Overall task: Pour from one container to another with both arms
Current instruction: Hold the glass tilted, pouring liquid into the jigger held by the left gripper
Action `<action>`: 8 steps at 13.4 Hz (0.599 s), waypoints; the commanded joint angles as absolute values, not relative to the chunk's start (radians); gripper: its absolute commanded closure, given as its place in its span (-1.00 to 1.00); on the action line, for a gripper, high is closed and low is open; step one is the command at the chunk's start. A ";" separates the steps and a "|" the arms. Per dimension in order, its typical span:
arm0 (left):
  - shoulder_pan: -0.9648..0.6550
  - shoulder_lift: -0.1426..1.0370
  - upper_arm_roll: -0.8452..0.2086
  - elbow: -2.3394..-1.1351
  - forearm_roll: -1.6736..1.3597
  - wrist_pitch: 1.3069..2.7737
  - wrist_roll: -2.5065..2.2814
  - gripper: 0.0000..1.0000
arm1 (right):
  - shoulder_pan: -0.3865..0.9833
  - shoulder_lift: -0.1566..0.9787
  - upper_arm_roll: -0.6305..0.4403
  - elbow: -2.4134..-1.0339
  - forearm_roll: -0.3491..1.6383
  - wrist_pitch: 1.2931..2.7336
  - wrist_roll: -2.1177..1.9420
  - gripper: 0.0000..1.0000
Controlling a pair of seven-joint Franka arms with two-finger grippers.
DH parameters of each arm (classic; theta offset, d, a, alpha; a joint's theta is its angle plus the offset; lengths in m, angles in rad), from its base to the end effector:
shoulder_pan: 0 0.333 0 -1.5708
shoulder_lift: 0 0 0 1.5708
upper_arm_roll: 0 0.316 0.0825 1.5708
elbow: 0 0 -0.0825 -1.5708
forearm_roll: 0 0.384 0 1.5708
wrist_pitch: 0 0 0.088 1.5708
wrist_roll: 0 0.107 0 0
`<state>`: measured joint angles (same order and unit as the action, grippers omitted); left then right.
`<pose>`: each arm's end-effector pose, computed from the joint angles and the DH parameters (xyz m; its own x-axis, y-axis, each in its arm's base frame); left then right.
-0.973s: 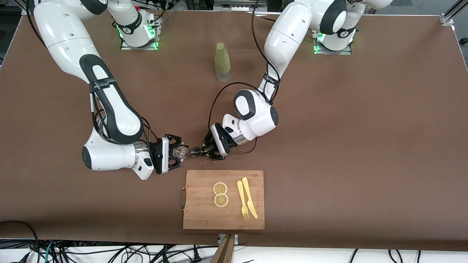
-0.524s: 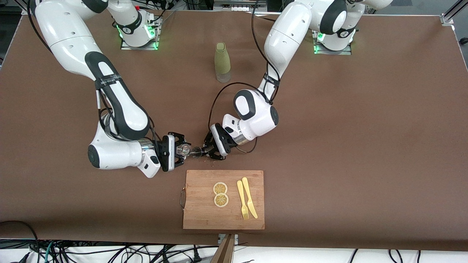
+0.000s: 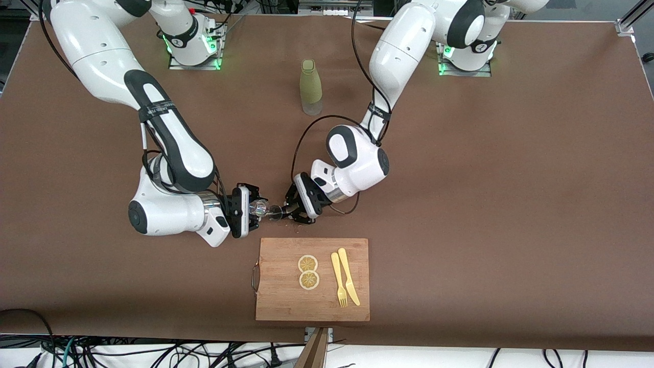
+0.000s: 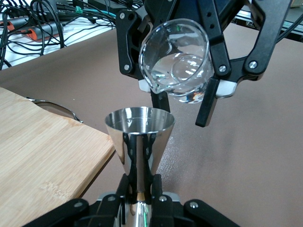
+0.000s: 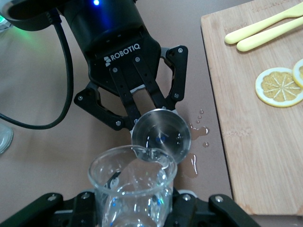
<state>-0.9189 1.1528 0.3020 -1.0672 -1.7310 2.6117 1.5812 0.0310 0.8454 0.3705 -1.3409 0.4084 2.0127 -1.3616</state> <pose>0.6038 -0.5118 0.1605 0.3548 -0.4640 0.8117 -0.8963 -0.4157 0.1542 0.6845 0.2503 0.2453 0.1882 0.8376 0.5129 0.9470 -0.0163 -0.3208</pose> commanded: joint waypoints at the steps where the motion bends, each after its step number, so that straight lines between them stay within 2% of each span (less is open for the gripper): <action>1: -0.930 1.180 0.322 -1.026 -1.753 2.626 1.569 1.00 | 0.026 0.831 0.382 -1.338 0.374 2.000 -1.322 0.24; 8: -0.930 1.180 0.322 -1.026 -1.753 2.626 1.571 1.00 | 0.048 0.831 0.383 -1.316 0.322 2.000 -1.269 0.24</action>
<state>-0.9189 1.1539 0.3021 -1.0672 -1.7310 2.6118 1.5811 0.0434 0.8450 0.3766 -1.3236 0.3570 2.0130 -1.3104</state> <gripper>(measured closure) 0.789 0.617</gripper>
